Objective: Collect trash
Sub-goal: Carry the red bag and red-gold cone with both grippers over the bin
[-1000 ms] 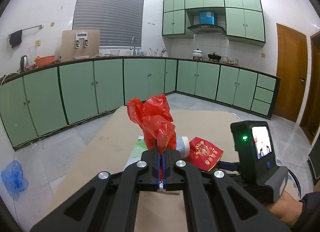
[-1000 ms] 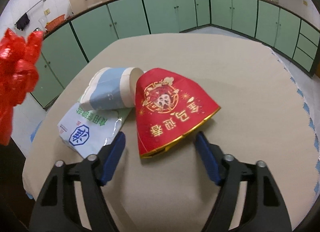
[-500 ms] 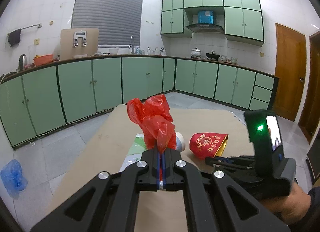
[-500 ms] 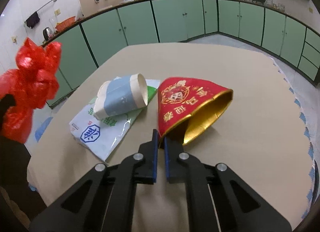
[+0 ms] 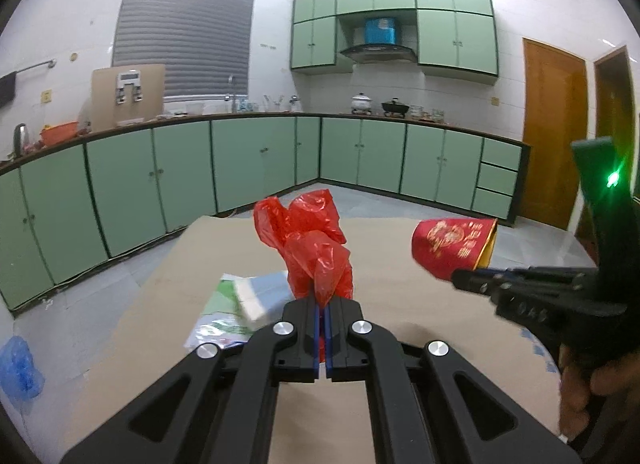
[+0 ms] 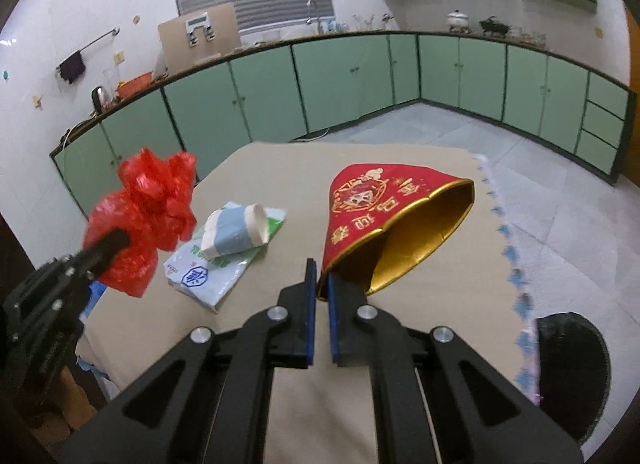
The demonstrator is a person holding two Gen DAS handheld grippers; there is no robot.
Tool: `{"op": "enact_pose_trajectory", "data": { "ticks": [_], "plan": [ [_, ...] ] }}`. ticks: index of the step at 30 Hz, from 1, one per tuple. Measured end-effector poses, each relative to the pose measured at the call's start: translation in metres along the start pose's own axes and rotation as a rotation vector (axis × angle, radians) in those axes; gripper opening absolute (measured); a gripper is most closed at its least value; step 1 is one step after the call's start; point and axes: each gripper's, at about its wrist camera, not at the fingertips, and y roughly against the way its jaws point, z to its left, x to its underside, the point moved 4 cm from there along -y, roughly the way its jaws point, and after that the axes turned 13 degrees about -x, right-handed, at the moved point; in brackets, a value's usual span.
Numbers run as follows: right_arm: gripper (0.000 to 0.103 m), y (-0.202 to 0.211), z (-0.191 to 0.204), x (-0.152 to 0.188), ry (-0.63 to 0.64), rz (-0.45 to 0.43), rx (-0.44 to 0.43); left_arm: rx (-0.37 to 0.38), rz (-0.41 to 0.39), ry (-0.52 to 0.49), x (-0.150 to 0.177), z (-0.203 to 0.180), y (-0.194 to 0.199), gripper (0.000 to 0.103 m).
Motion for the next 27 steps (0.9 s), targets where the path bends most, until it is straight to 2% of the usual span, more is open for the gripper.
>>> {"op": "enact_pose_trajectory", "data": {
  "ticks": [16, 27],
  "plan": [
    [0.004, 0.110, -0.077, 0.017, -0.052, -0.076, 0.154, 0.177, 0.005, -0.073, -0.012, -0.105, 0.018, 0.002],
    [0.004, 0.181, -0.160, 0.058, -0.136, -0.094, 0.287, 0.313, 0.012, -0.174, -0.009, -0.207, 0.030, 0.002]
  ]
}}
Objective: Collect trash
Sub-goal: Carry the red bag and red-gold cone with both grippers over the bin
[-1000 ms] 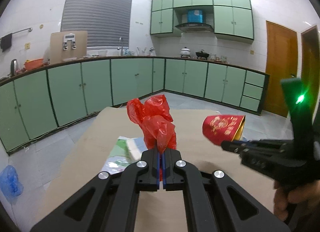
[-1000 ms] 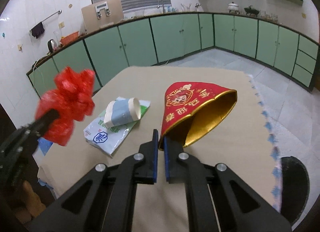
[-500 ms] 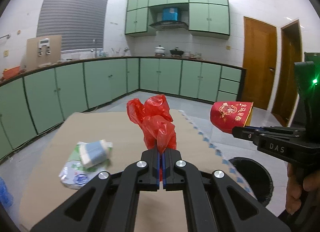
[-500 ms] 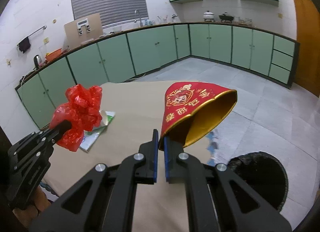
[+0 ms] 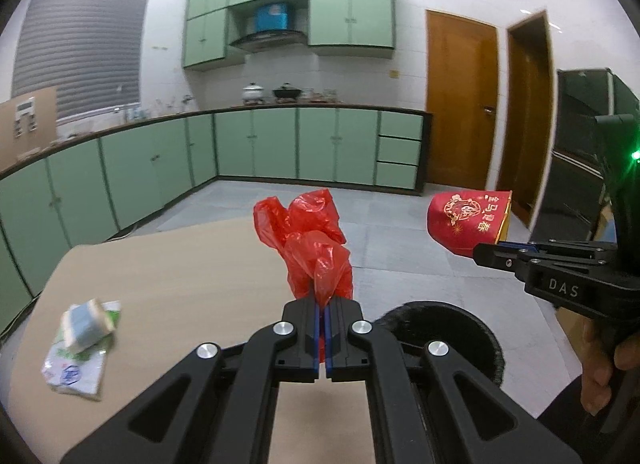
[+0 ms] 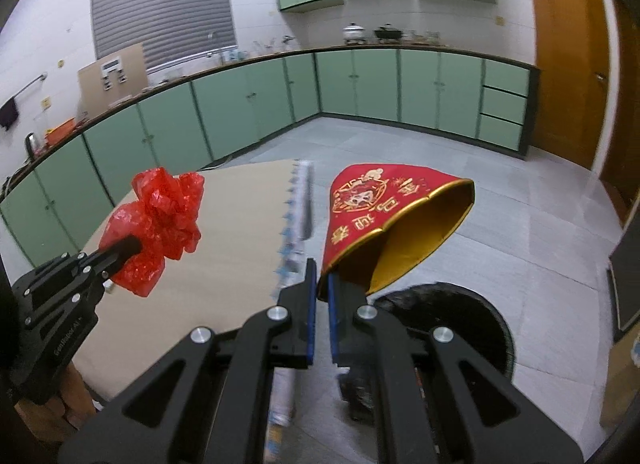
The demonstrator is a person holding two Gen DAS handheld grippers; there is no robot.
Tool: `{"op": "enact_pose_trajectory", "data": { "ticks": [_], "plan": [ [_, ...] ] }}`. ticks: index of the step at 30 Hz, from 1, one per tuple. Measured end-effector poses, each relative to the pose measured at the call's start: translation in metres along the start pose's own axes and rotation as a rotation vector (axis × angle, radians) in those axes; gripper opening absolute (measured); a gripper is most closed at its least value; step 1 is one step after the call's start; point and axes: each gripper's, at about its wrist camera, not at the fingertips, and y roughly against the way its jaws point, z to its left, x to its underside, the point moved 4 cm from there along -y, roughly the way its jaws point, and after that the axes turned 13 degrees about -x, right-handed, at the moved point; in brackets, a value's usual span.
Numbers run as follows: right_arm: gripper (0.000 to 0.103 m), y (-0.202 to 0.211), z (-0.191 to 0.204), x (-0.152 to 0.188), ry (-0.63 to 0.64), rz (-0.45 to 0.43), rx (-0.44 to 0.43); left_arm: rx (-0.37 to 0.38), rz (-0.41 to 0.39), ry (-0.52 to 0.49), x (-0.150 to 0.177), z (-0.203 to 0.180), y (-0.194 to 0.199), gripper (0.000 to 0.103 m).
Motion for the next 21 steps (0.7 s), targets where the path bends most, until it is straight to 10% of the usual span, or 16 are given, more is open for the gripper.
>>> {"op": "enact_pose_trajectory", "data": {
  "ticks": [21],
  "plan": [
    [0.004, -0.008, -0.153, 0.077, -0.197, 0.069, 0.140, 0.204, 0.089, -0.164, 0.012, -0.165, -0.071, 0.002]
  ]
}}
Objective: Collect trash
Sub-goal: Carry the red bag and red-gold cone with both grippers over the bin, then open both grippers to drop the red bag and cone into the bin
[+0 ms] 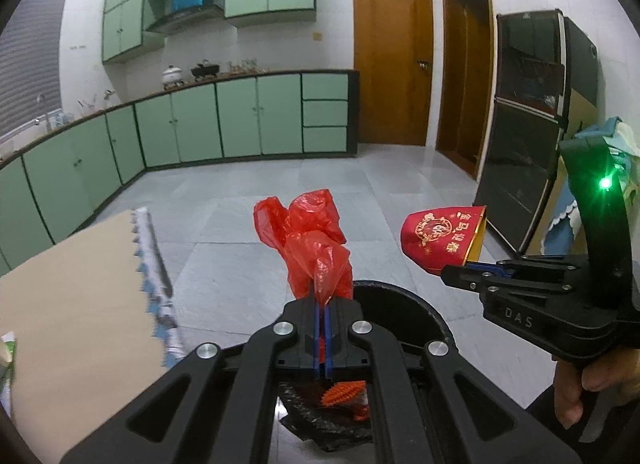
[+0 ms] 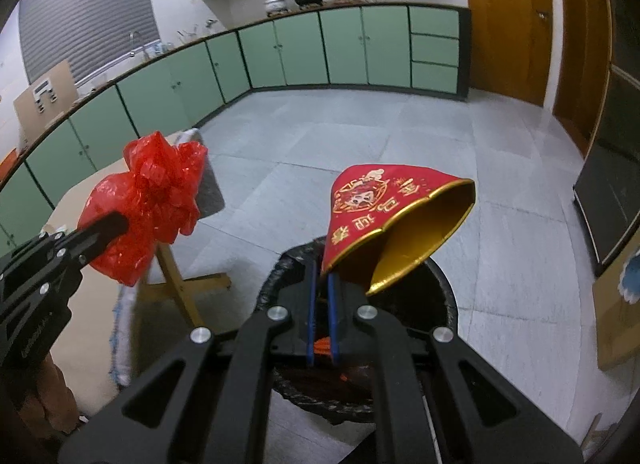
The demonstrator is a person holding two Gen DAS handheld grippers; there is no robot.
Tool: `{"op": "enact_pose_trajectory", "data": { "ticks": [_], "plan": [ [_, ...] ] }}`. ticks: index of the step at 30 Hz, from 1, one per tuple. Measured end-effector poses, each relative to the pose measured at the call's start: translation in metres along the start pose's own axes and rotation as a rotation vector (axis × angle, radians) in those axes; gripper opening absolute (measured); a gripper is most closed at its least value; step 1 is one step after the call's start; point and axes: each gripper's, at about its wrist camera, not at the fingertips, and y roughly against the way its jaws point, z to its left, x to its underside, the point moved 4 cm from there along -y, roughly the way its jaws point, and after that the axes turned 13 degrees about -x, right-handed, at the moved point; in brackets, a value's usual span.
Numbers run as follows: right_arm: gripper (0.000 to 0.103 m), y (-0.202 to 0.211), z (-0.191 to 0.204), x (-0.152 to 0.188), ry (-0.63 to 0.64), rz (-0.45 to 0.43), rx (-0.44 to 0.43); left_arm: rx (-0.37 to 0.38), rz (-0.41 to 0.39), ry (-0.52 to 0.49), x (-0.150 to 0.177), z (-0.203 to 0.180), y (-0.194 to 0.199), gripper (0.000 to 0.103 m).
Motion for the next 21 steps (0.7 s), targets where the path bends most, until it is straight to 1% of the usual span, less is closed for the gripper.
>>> {"op": "enact_pose_trajectory", "data": {
  "ticks": [6, 10, 12, 15, 17, 18, 19, 20, 21],
  "plan": [
    [0.004, -0.021, -0.017, 0.001, -0.016, 0.036, 0.025, 0.032, 0.046, -0.014, 0.003, -0.021, -0.031, 0.002],
    [0.004, -0.043, -0.031, 0.002, -0.023, 0.085, 0.045, 0.072, 0.108, -0.040, 0.008, -0.039, -0.062, 0.002],
    [0.004, -0.049, -0.039, 0.004, -0.026, 0.098, 0.055, 0.072, 0.124, -0.061, 0.010, -0.045, -0.074, 0.002],
    [0.004, -0.062, -0.045, 0.004, -0.039, 0.133, 0.048, 0.069, 0.152, -0.088, 0.013, -0.050, -0.092, 0.002],
    [0.005, -0.074, -0.049, 0.006, -0.040, 0.174, 0.040, 0.066, 0.166, -0.085, 0.013, -0.048, -0.100, 0.003],
    [0.008, -0.078, -0.050, 0.008, -0.041, 0.188, 0.041, 0.073, 0.186, -0.079, 0.014, -0.048, -0.106, 0.003],
    [0.008, -0.086, -0.052, 0.011, -0.040, 0.210, 0.046, 0.086, 0.209, -0.077, 0.016, -0.049, -0.110, 0.004],
    [0.008, -0.090, -0.053, 0.012, -0.042, 0.228, 0.045, 0.083, 0.221, -0.077, 0.018, -0.050, -0.115, 0.005],
    [0.011, -0.093, -0.054, 0.013, -0.046, 0.236, 0.046, 0.078, 0.226, -0.087, 0.019, -0.051, -0.119, 0.005]
  ]
}}
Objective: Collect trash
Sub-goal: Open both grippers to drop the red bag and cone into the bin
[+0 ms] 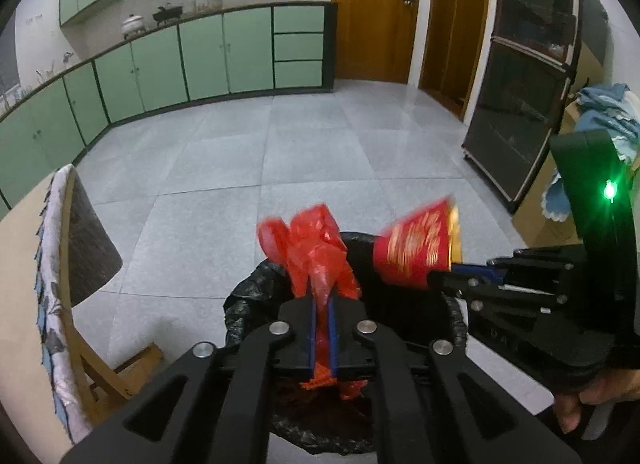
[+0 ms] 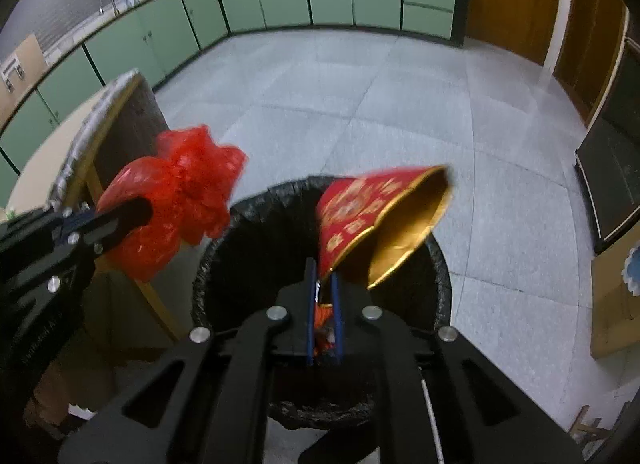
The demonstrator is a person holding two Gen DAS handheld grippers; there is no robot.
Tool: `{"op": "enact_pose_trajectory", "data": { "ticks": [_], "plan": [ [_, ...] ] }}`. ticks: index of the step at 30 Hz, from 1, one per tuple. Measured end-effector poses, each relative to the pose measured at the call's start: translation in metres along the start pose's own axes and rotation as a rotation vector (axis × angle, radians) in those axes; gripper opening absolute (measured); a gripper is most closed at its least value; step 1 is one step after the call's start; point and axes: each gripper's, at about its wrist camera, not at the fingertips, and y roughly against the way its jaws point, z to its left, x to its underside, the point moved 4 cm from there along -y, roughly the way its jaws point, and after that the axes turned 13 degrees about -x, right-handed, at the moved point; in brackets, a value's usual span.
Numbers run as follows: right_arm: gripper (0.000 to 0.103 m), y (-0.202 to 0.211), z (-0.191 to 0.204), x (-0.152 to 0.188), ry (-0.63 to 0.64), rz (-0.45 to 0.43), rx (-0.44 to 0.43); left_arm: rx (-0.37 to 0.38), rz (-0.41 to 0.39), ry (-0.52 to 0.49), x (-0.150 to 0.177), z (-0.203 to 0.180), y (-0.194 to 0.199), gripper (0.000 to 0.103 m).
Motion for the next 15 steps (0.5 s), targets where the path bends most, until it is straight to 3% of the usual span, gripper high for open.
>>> {"op": "enact_pose_trajectory", "data": {
  "ticks": [5, 11, 14, 15],
  "plan": [
    [0.014, -0.003, -0.008, -0.001, -0.029, 0.001, 0.014, 0.003, 0.006, -0.004, -0.001, -0.003, -0.007, 0.005],
    [0.025, -0.003, -0.017, 0.005, -0.053, 0.004, 0.014, 0.002, 0.028, -0.016, -0.003, -0.010, -0.020, 0.007],
    [0.043, -0.001, -0.020, 0.004, -0.058, -0.008, 0.028, -0.004, 0.043, -0.008, -0.001, -0.008, -0.025, 0.015],
    [0.043, 0.000, -0.019, 0.003, -0.053, -0.012, 0.028, -0.005, 0.041, -0.005, -0.003, -0.009, -0.025, 0.018]
  ]
}}
